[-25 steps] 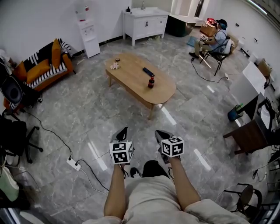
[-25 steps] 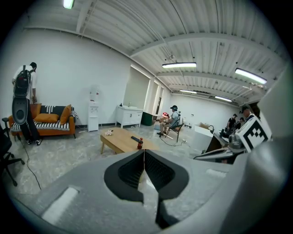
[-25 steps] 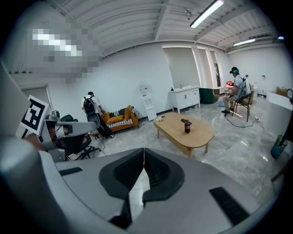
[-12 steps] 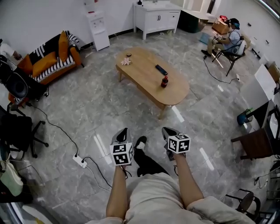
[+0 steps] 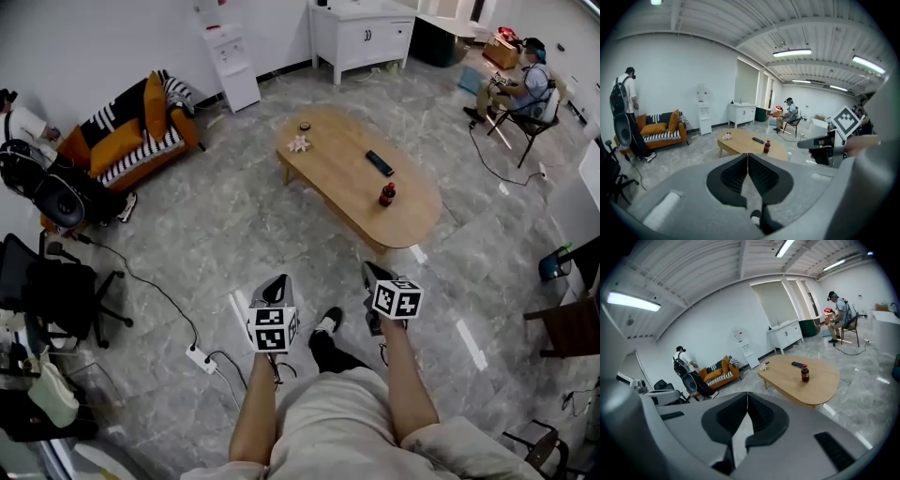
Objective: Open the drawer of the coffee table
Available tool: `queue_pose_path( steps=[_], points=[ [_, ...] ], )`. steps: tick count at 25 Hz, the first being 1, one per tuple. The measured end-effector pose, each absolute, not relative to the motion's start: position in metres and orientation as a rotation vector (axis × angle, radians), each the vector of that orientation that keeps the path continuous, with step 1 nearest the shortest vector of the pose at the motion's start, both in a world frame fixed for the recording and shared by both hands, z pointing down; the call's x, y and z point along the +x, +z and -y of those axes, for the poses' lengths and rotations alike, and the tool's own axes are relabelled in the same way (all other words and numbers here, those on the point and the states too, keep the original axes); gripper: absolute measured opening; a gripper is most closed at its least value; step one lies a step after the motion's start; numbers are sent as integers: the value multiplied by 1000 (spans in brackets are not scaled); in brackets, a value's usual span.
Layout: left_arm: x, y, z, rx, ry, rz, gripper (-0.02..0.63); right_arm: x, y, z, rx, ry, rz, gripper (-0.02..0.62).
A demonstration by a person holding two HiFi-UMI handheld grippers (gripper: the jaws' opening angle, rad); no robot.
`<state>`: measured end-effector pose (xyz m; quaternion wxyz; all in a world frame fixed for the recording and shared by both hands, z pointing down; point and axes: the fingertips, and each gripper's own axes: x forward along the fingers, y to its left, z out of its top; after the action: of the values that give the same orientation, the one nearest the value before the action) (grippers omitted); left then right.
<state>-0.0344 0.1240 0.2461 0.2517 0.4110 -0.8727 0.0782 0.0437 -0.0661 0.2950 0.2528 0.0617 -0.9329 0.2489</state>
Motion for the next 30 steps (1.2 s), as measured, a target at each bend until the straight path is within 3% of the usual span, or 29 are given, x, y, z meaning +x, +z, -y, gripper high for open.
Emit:
queue_pose_path(
  steps=[16, 22, 30],
  points=[
    [-157, 265, -7, 1291, 320, 2244, 12, -23, 314, 195, 502, 803, 2544, 15],
    [-169, 266, 61, 1465, 317, 2185, 12, -5, 307, 246, 683, 805, 2547, 15],
    [-204, 269, 100, 1545, 266, 2262, 11, 50, 343, 229, 781, 751, 2439, 17]
  ],
)
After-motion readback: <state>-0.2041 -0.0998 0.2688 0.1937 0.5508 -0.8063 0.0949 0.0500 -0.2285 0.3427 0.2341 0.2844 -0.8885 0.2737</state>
